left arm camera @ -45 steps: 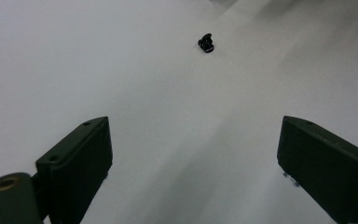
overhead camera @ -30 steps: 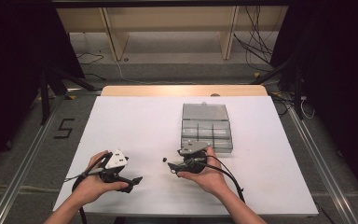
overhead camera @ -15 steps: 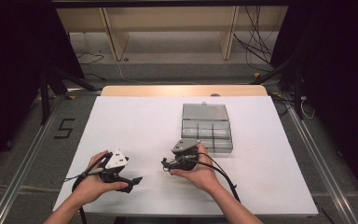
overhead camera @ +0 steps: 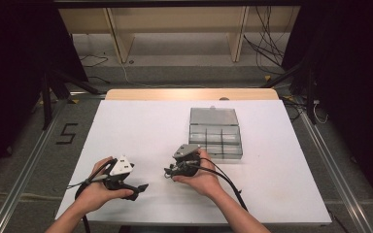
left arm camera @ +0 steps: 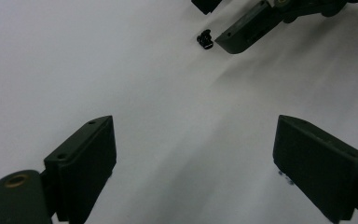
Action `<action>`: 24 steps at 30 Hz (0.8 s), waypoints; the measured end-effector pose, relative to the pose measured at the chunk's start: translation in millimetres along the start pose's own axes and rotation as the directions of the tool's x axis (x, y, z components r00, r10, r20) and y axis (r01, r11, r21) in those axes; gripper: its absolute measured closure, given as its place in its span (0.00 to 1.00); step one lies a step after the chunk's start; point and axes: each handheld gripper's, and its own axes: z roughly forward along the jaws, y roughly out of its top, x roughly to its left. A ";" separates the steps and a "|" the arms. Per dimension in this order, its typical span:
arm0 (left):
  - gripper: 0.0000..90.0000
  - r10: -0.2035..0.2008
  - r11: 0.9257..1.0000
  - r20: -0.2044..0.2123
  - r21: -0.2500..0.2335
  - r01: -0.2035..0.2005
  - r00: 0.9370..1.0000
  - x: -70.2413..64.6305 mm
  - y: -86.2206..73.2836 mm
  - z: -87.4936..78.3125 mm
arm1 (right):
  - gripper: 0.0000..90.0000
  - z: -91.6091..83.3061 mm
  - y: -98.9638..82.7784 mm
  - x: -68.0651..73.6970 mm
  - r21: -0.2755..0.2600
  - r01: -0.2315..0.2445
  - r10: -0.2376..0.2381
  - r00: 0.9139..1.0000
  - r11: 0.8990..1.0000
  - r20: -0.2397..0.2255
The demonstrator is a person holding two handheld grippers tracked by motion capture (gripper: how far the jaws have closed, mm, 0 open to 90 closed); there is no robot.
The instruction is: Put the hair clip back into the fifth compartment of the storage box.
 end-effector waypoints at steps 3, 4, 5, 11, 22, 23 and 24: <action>0.14 -0.001 1.000 0.000 0.001 0.001 1.000 0.3 0.0 -0.3 | 0.49 3.2 0.5 -0.2 0.013 -0.003 0.003 1.000 1.000 -0.002; 0.14 -0.001 1.000 0.000 0.001 0.001 1.000 0.4 -0.1 -0.4 | 0.50 4.1 0.6 -0.3 0.014 -0.003 0.003 1.000 1.000 -0.001; 0.14 -0.001 1.000 0.000 0.001 0.001 1.000 0.4 -0.1 -0.4 | 0.50 4.9 0.5 -0.3 0.014 -0.007 0.007 1.000 1.000 0.000; 0.15 -0.003 1.000 0.002 -0.001 0.003 1.000 0.4 -0.1 -0.5 | 0.56 9.3 -0.1 1.9 0.020 -0.007 0.007 1.000 1.000 -0.003; 0.15 -0.004 1.000 0.002 0.002 0.004 1.000 1.2 -0.4 -0.6 | 0.69 12.1 -1.6 1.5 0.025 -0.018 0.017 1.000 1.000 0.018; 0.15 -0.004 1.000 0.000 0.002 0.004 1.000 1.3 -0.5 -0.5 | 0.71 12.0 -1.6 1.4 0.025 -0.018 0.018 1.000 1.000 0.024; 0.15 -0.004 1.000 0.000 0.002 0.004 1.000 1.3 -0.5 -0.5 | 0.72 12.0 -1.6 1.5 0.025 -0.022 0.021 0.999 0.999 0.028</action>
